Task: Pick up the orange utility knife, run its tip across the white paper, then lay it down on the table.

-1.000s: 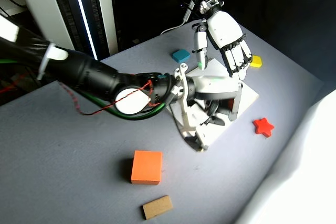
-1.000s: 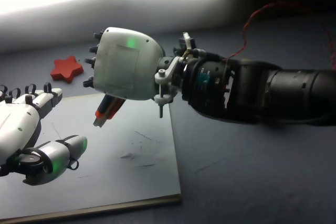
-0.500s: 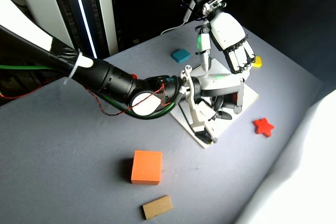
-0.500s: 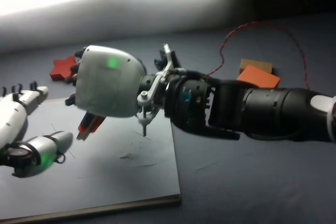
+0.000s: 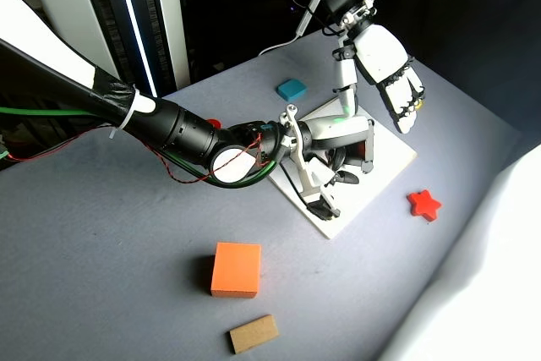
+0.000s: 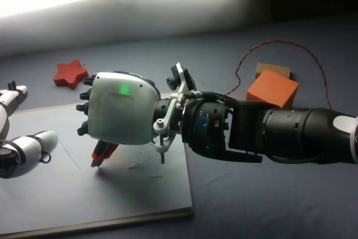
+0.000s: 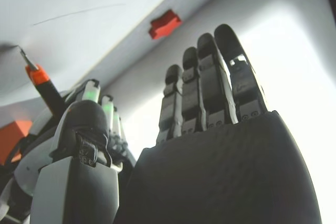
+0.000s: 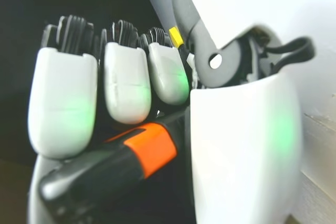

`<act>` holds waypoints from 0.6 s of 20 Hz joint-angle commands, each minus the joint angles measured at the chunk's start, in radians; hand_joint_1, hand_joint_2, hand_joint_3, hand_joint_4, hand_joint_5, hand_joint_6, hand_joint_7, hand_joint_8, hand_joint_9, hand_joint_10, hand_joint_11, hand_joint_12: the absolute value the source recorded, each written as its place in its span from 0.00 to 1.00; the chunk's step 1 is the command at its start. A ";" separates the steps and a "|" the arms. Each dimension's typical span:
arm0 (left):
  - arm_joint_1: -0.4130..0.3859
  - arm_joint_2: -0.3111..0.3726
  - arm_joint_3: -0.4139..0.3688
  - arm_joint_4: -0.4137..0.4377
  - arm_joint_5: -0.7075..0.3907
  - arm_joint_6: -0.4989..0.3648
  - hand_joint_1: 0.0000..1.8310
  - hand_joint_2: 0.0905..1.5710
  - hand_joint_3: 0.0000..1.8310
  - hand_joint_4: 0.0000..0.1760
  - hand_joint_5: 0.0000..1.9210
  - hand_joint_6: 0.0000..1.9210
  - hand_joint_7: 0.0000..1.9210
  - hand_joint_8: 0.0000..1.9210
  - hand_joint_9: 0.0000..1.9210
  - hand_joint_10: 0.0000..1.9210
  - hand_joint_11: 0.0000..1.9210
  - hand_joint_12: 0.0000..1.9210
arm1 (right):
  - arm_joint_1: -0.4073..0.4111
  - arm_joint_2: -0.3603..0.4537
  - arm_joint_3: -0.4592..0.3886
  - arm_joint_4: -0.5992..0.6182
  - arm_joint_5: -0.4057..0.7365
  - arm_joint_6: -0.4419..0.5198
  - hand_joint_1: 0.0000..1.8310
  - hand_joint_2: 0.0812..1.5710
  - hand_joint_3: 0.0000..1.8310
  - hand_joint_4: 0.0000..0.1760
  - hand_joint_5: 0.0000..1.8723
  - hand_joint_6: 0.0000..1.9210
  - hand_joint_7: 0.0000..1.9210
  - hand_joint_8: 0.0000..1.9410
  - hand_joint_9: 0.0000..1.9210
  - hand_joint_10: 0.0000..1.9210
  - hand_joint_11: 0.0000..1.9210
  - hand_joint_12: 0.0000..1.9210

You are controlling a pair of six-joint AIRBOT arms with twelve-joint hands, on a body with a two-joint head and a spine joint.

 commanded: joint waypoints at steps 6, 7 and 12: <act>0.009 0.015 0.004 0.052 -0.094 -0.007 0.10 0.82 0.00 0.23 0.06 0.00 0.11 0.00 0.13 0.00 0.00 0.46 | -0.018 0.027 0.026 0.003 0.121 -0.006 0.81 0.65 0.26 1.00 0.76 1.00 0.85 1.00 0.90 1.00 0.94 1.00; 0.009 0.015 0.003 0.052 -0.094 -0.007 0.10 0.82 0.00 0.23 0.06 0.00 0.11 0.00 0.13 0.00 0.00 0.46 | -0.018 0.030 0.030 -0.005 0.126 -0.001 0.81 0.65 0.26 1.00 0.76 1.00 0.85 1.00 0.90 1.00 0.94 1.00; 0.006 0.015 0.001 0.052 -0.100 -0.007 0.11 0.82 0.00 0.21 0.07 0.00 0.13 0.00 0.15 0.01 0.00 0.49 | -0.019 0.054 0.034 -0.024 0.160 0.011 0.81 0.64 0.27 1.00 0.75 1.00 0.84 1.00 0.90 1.00 0.93 1.00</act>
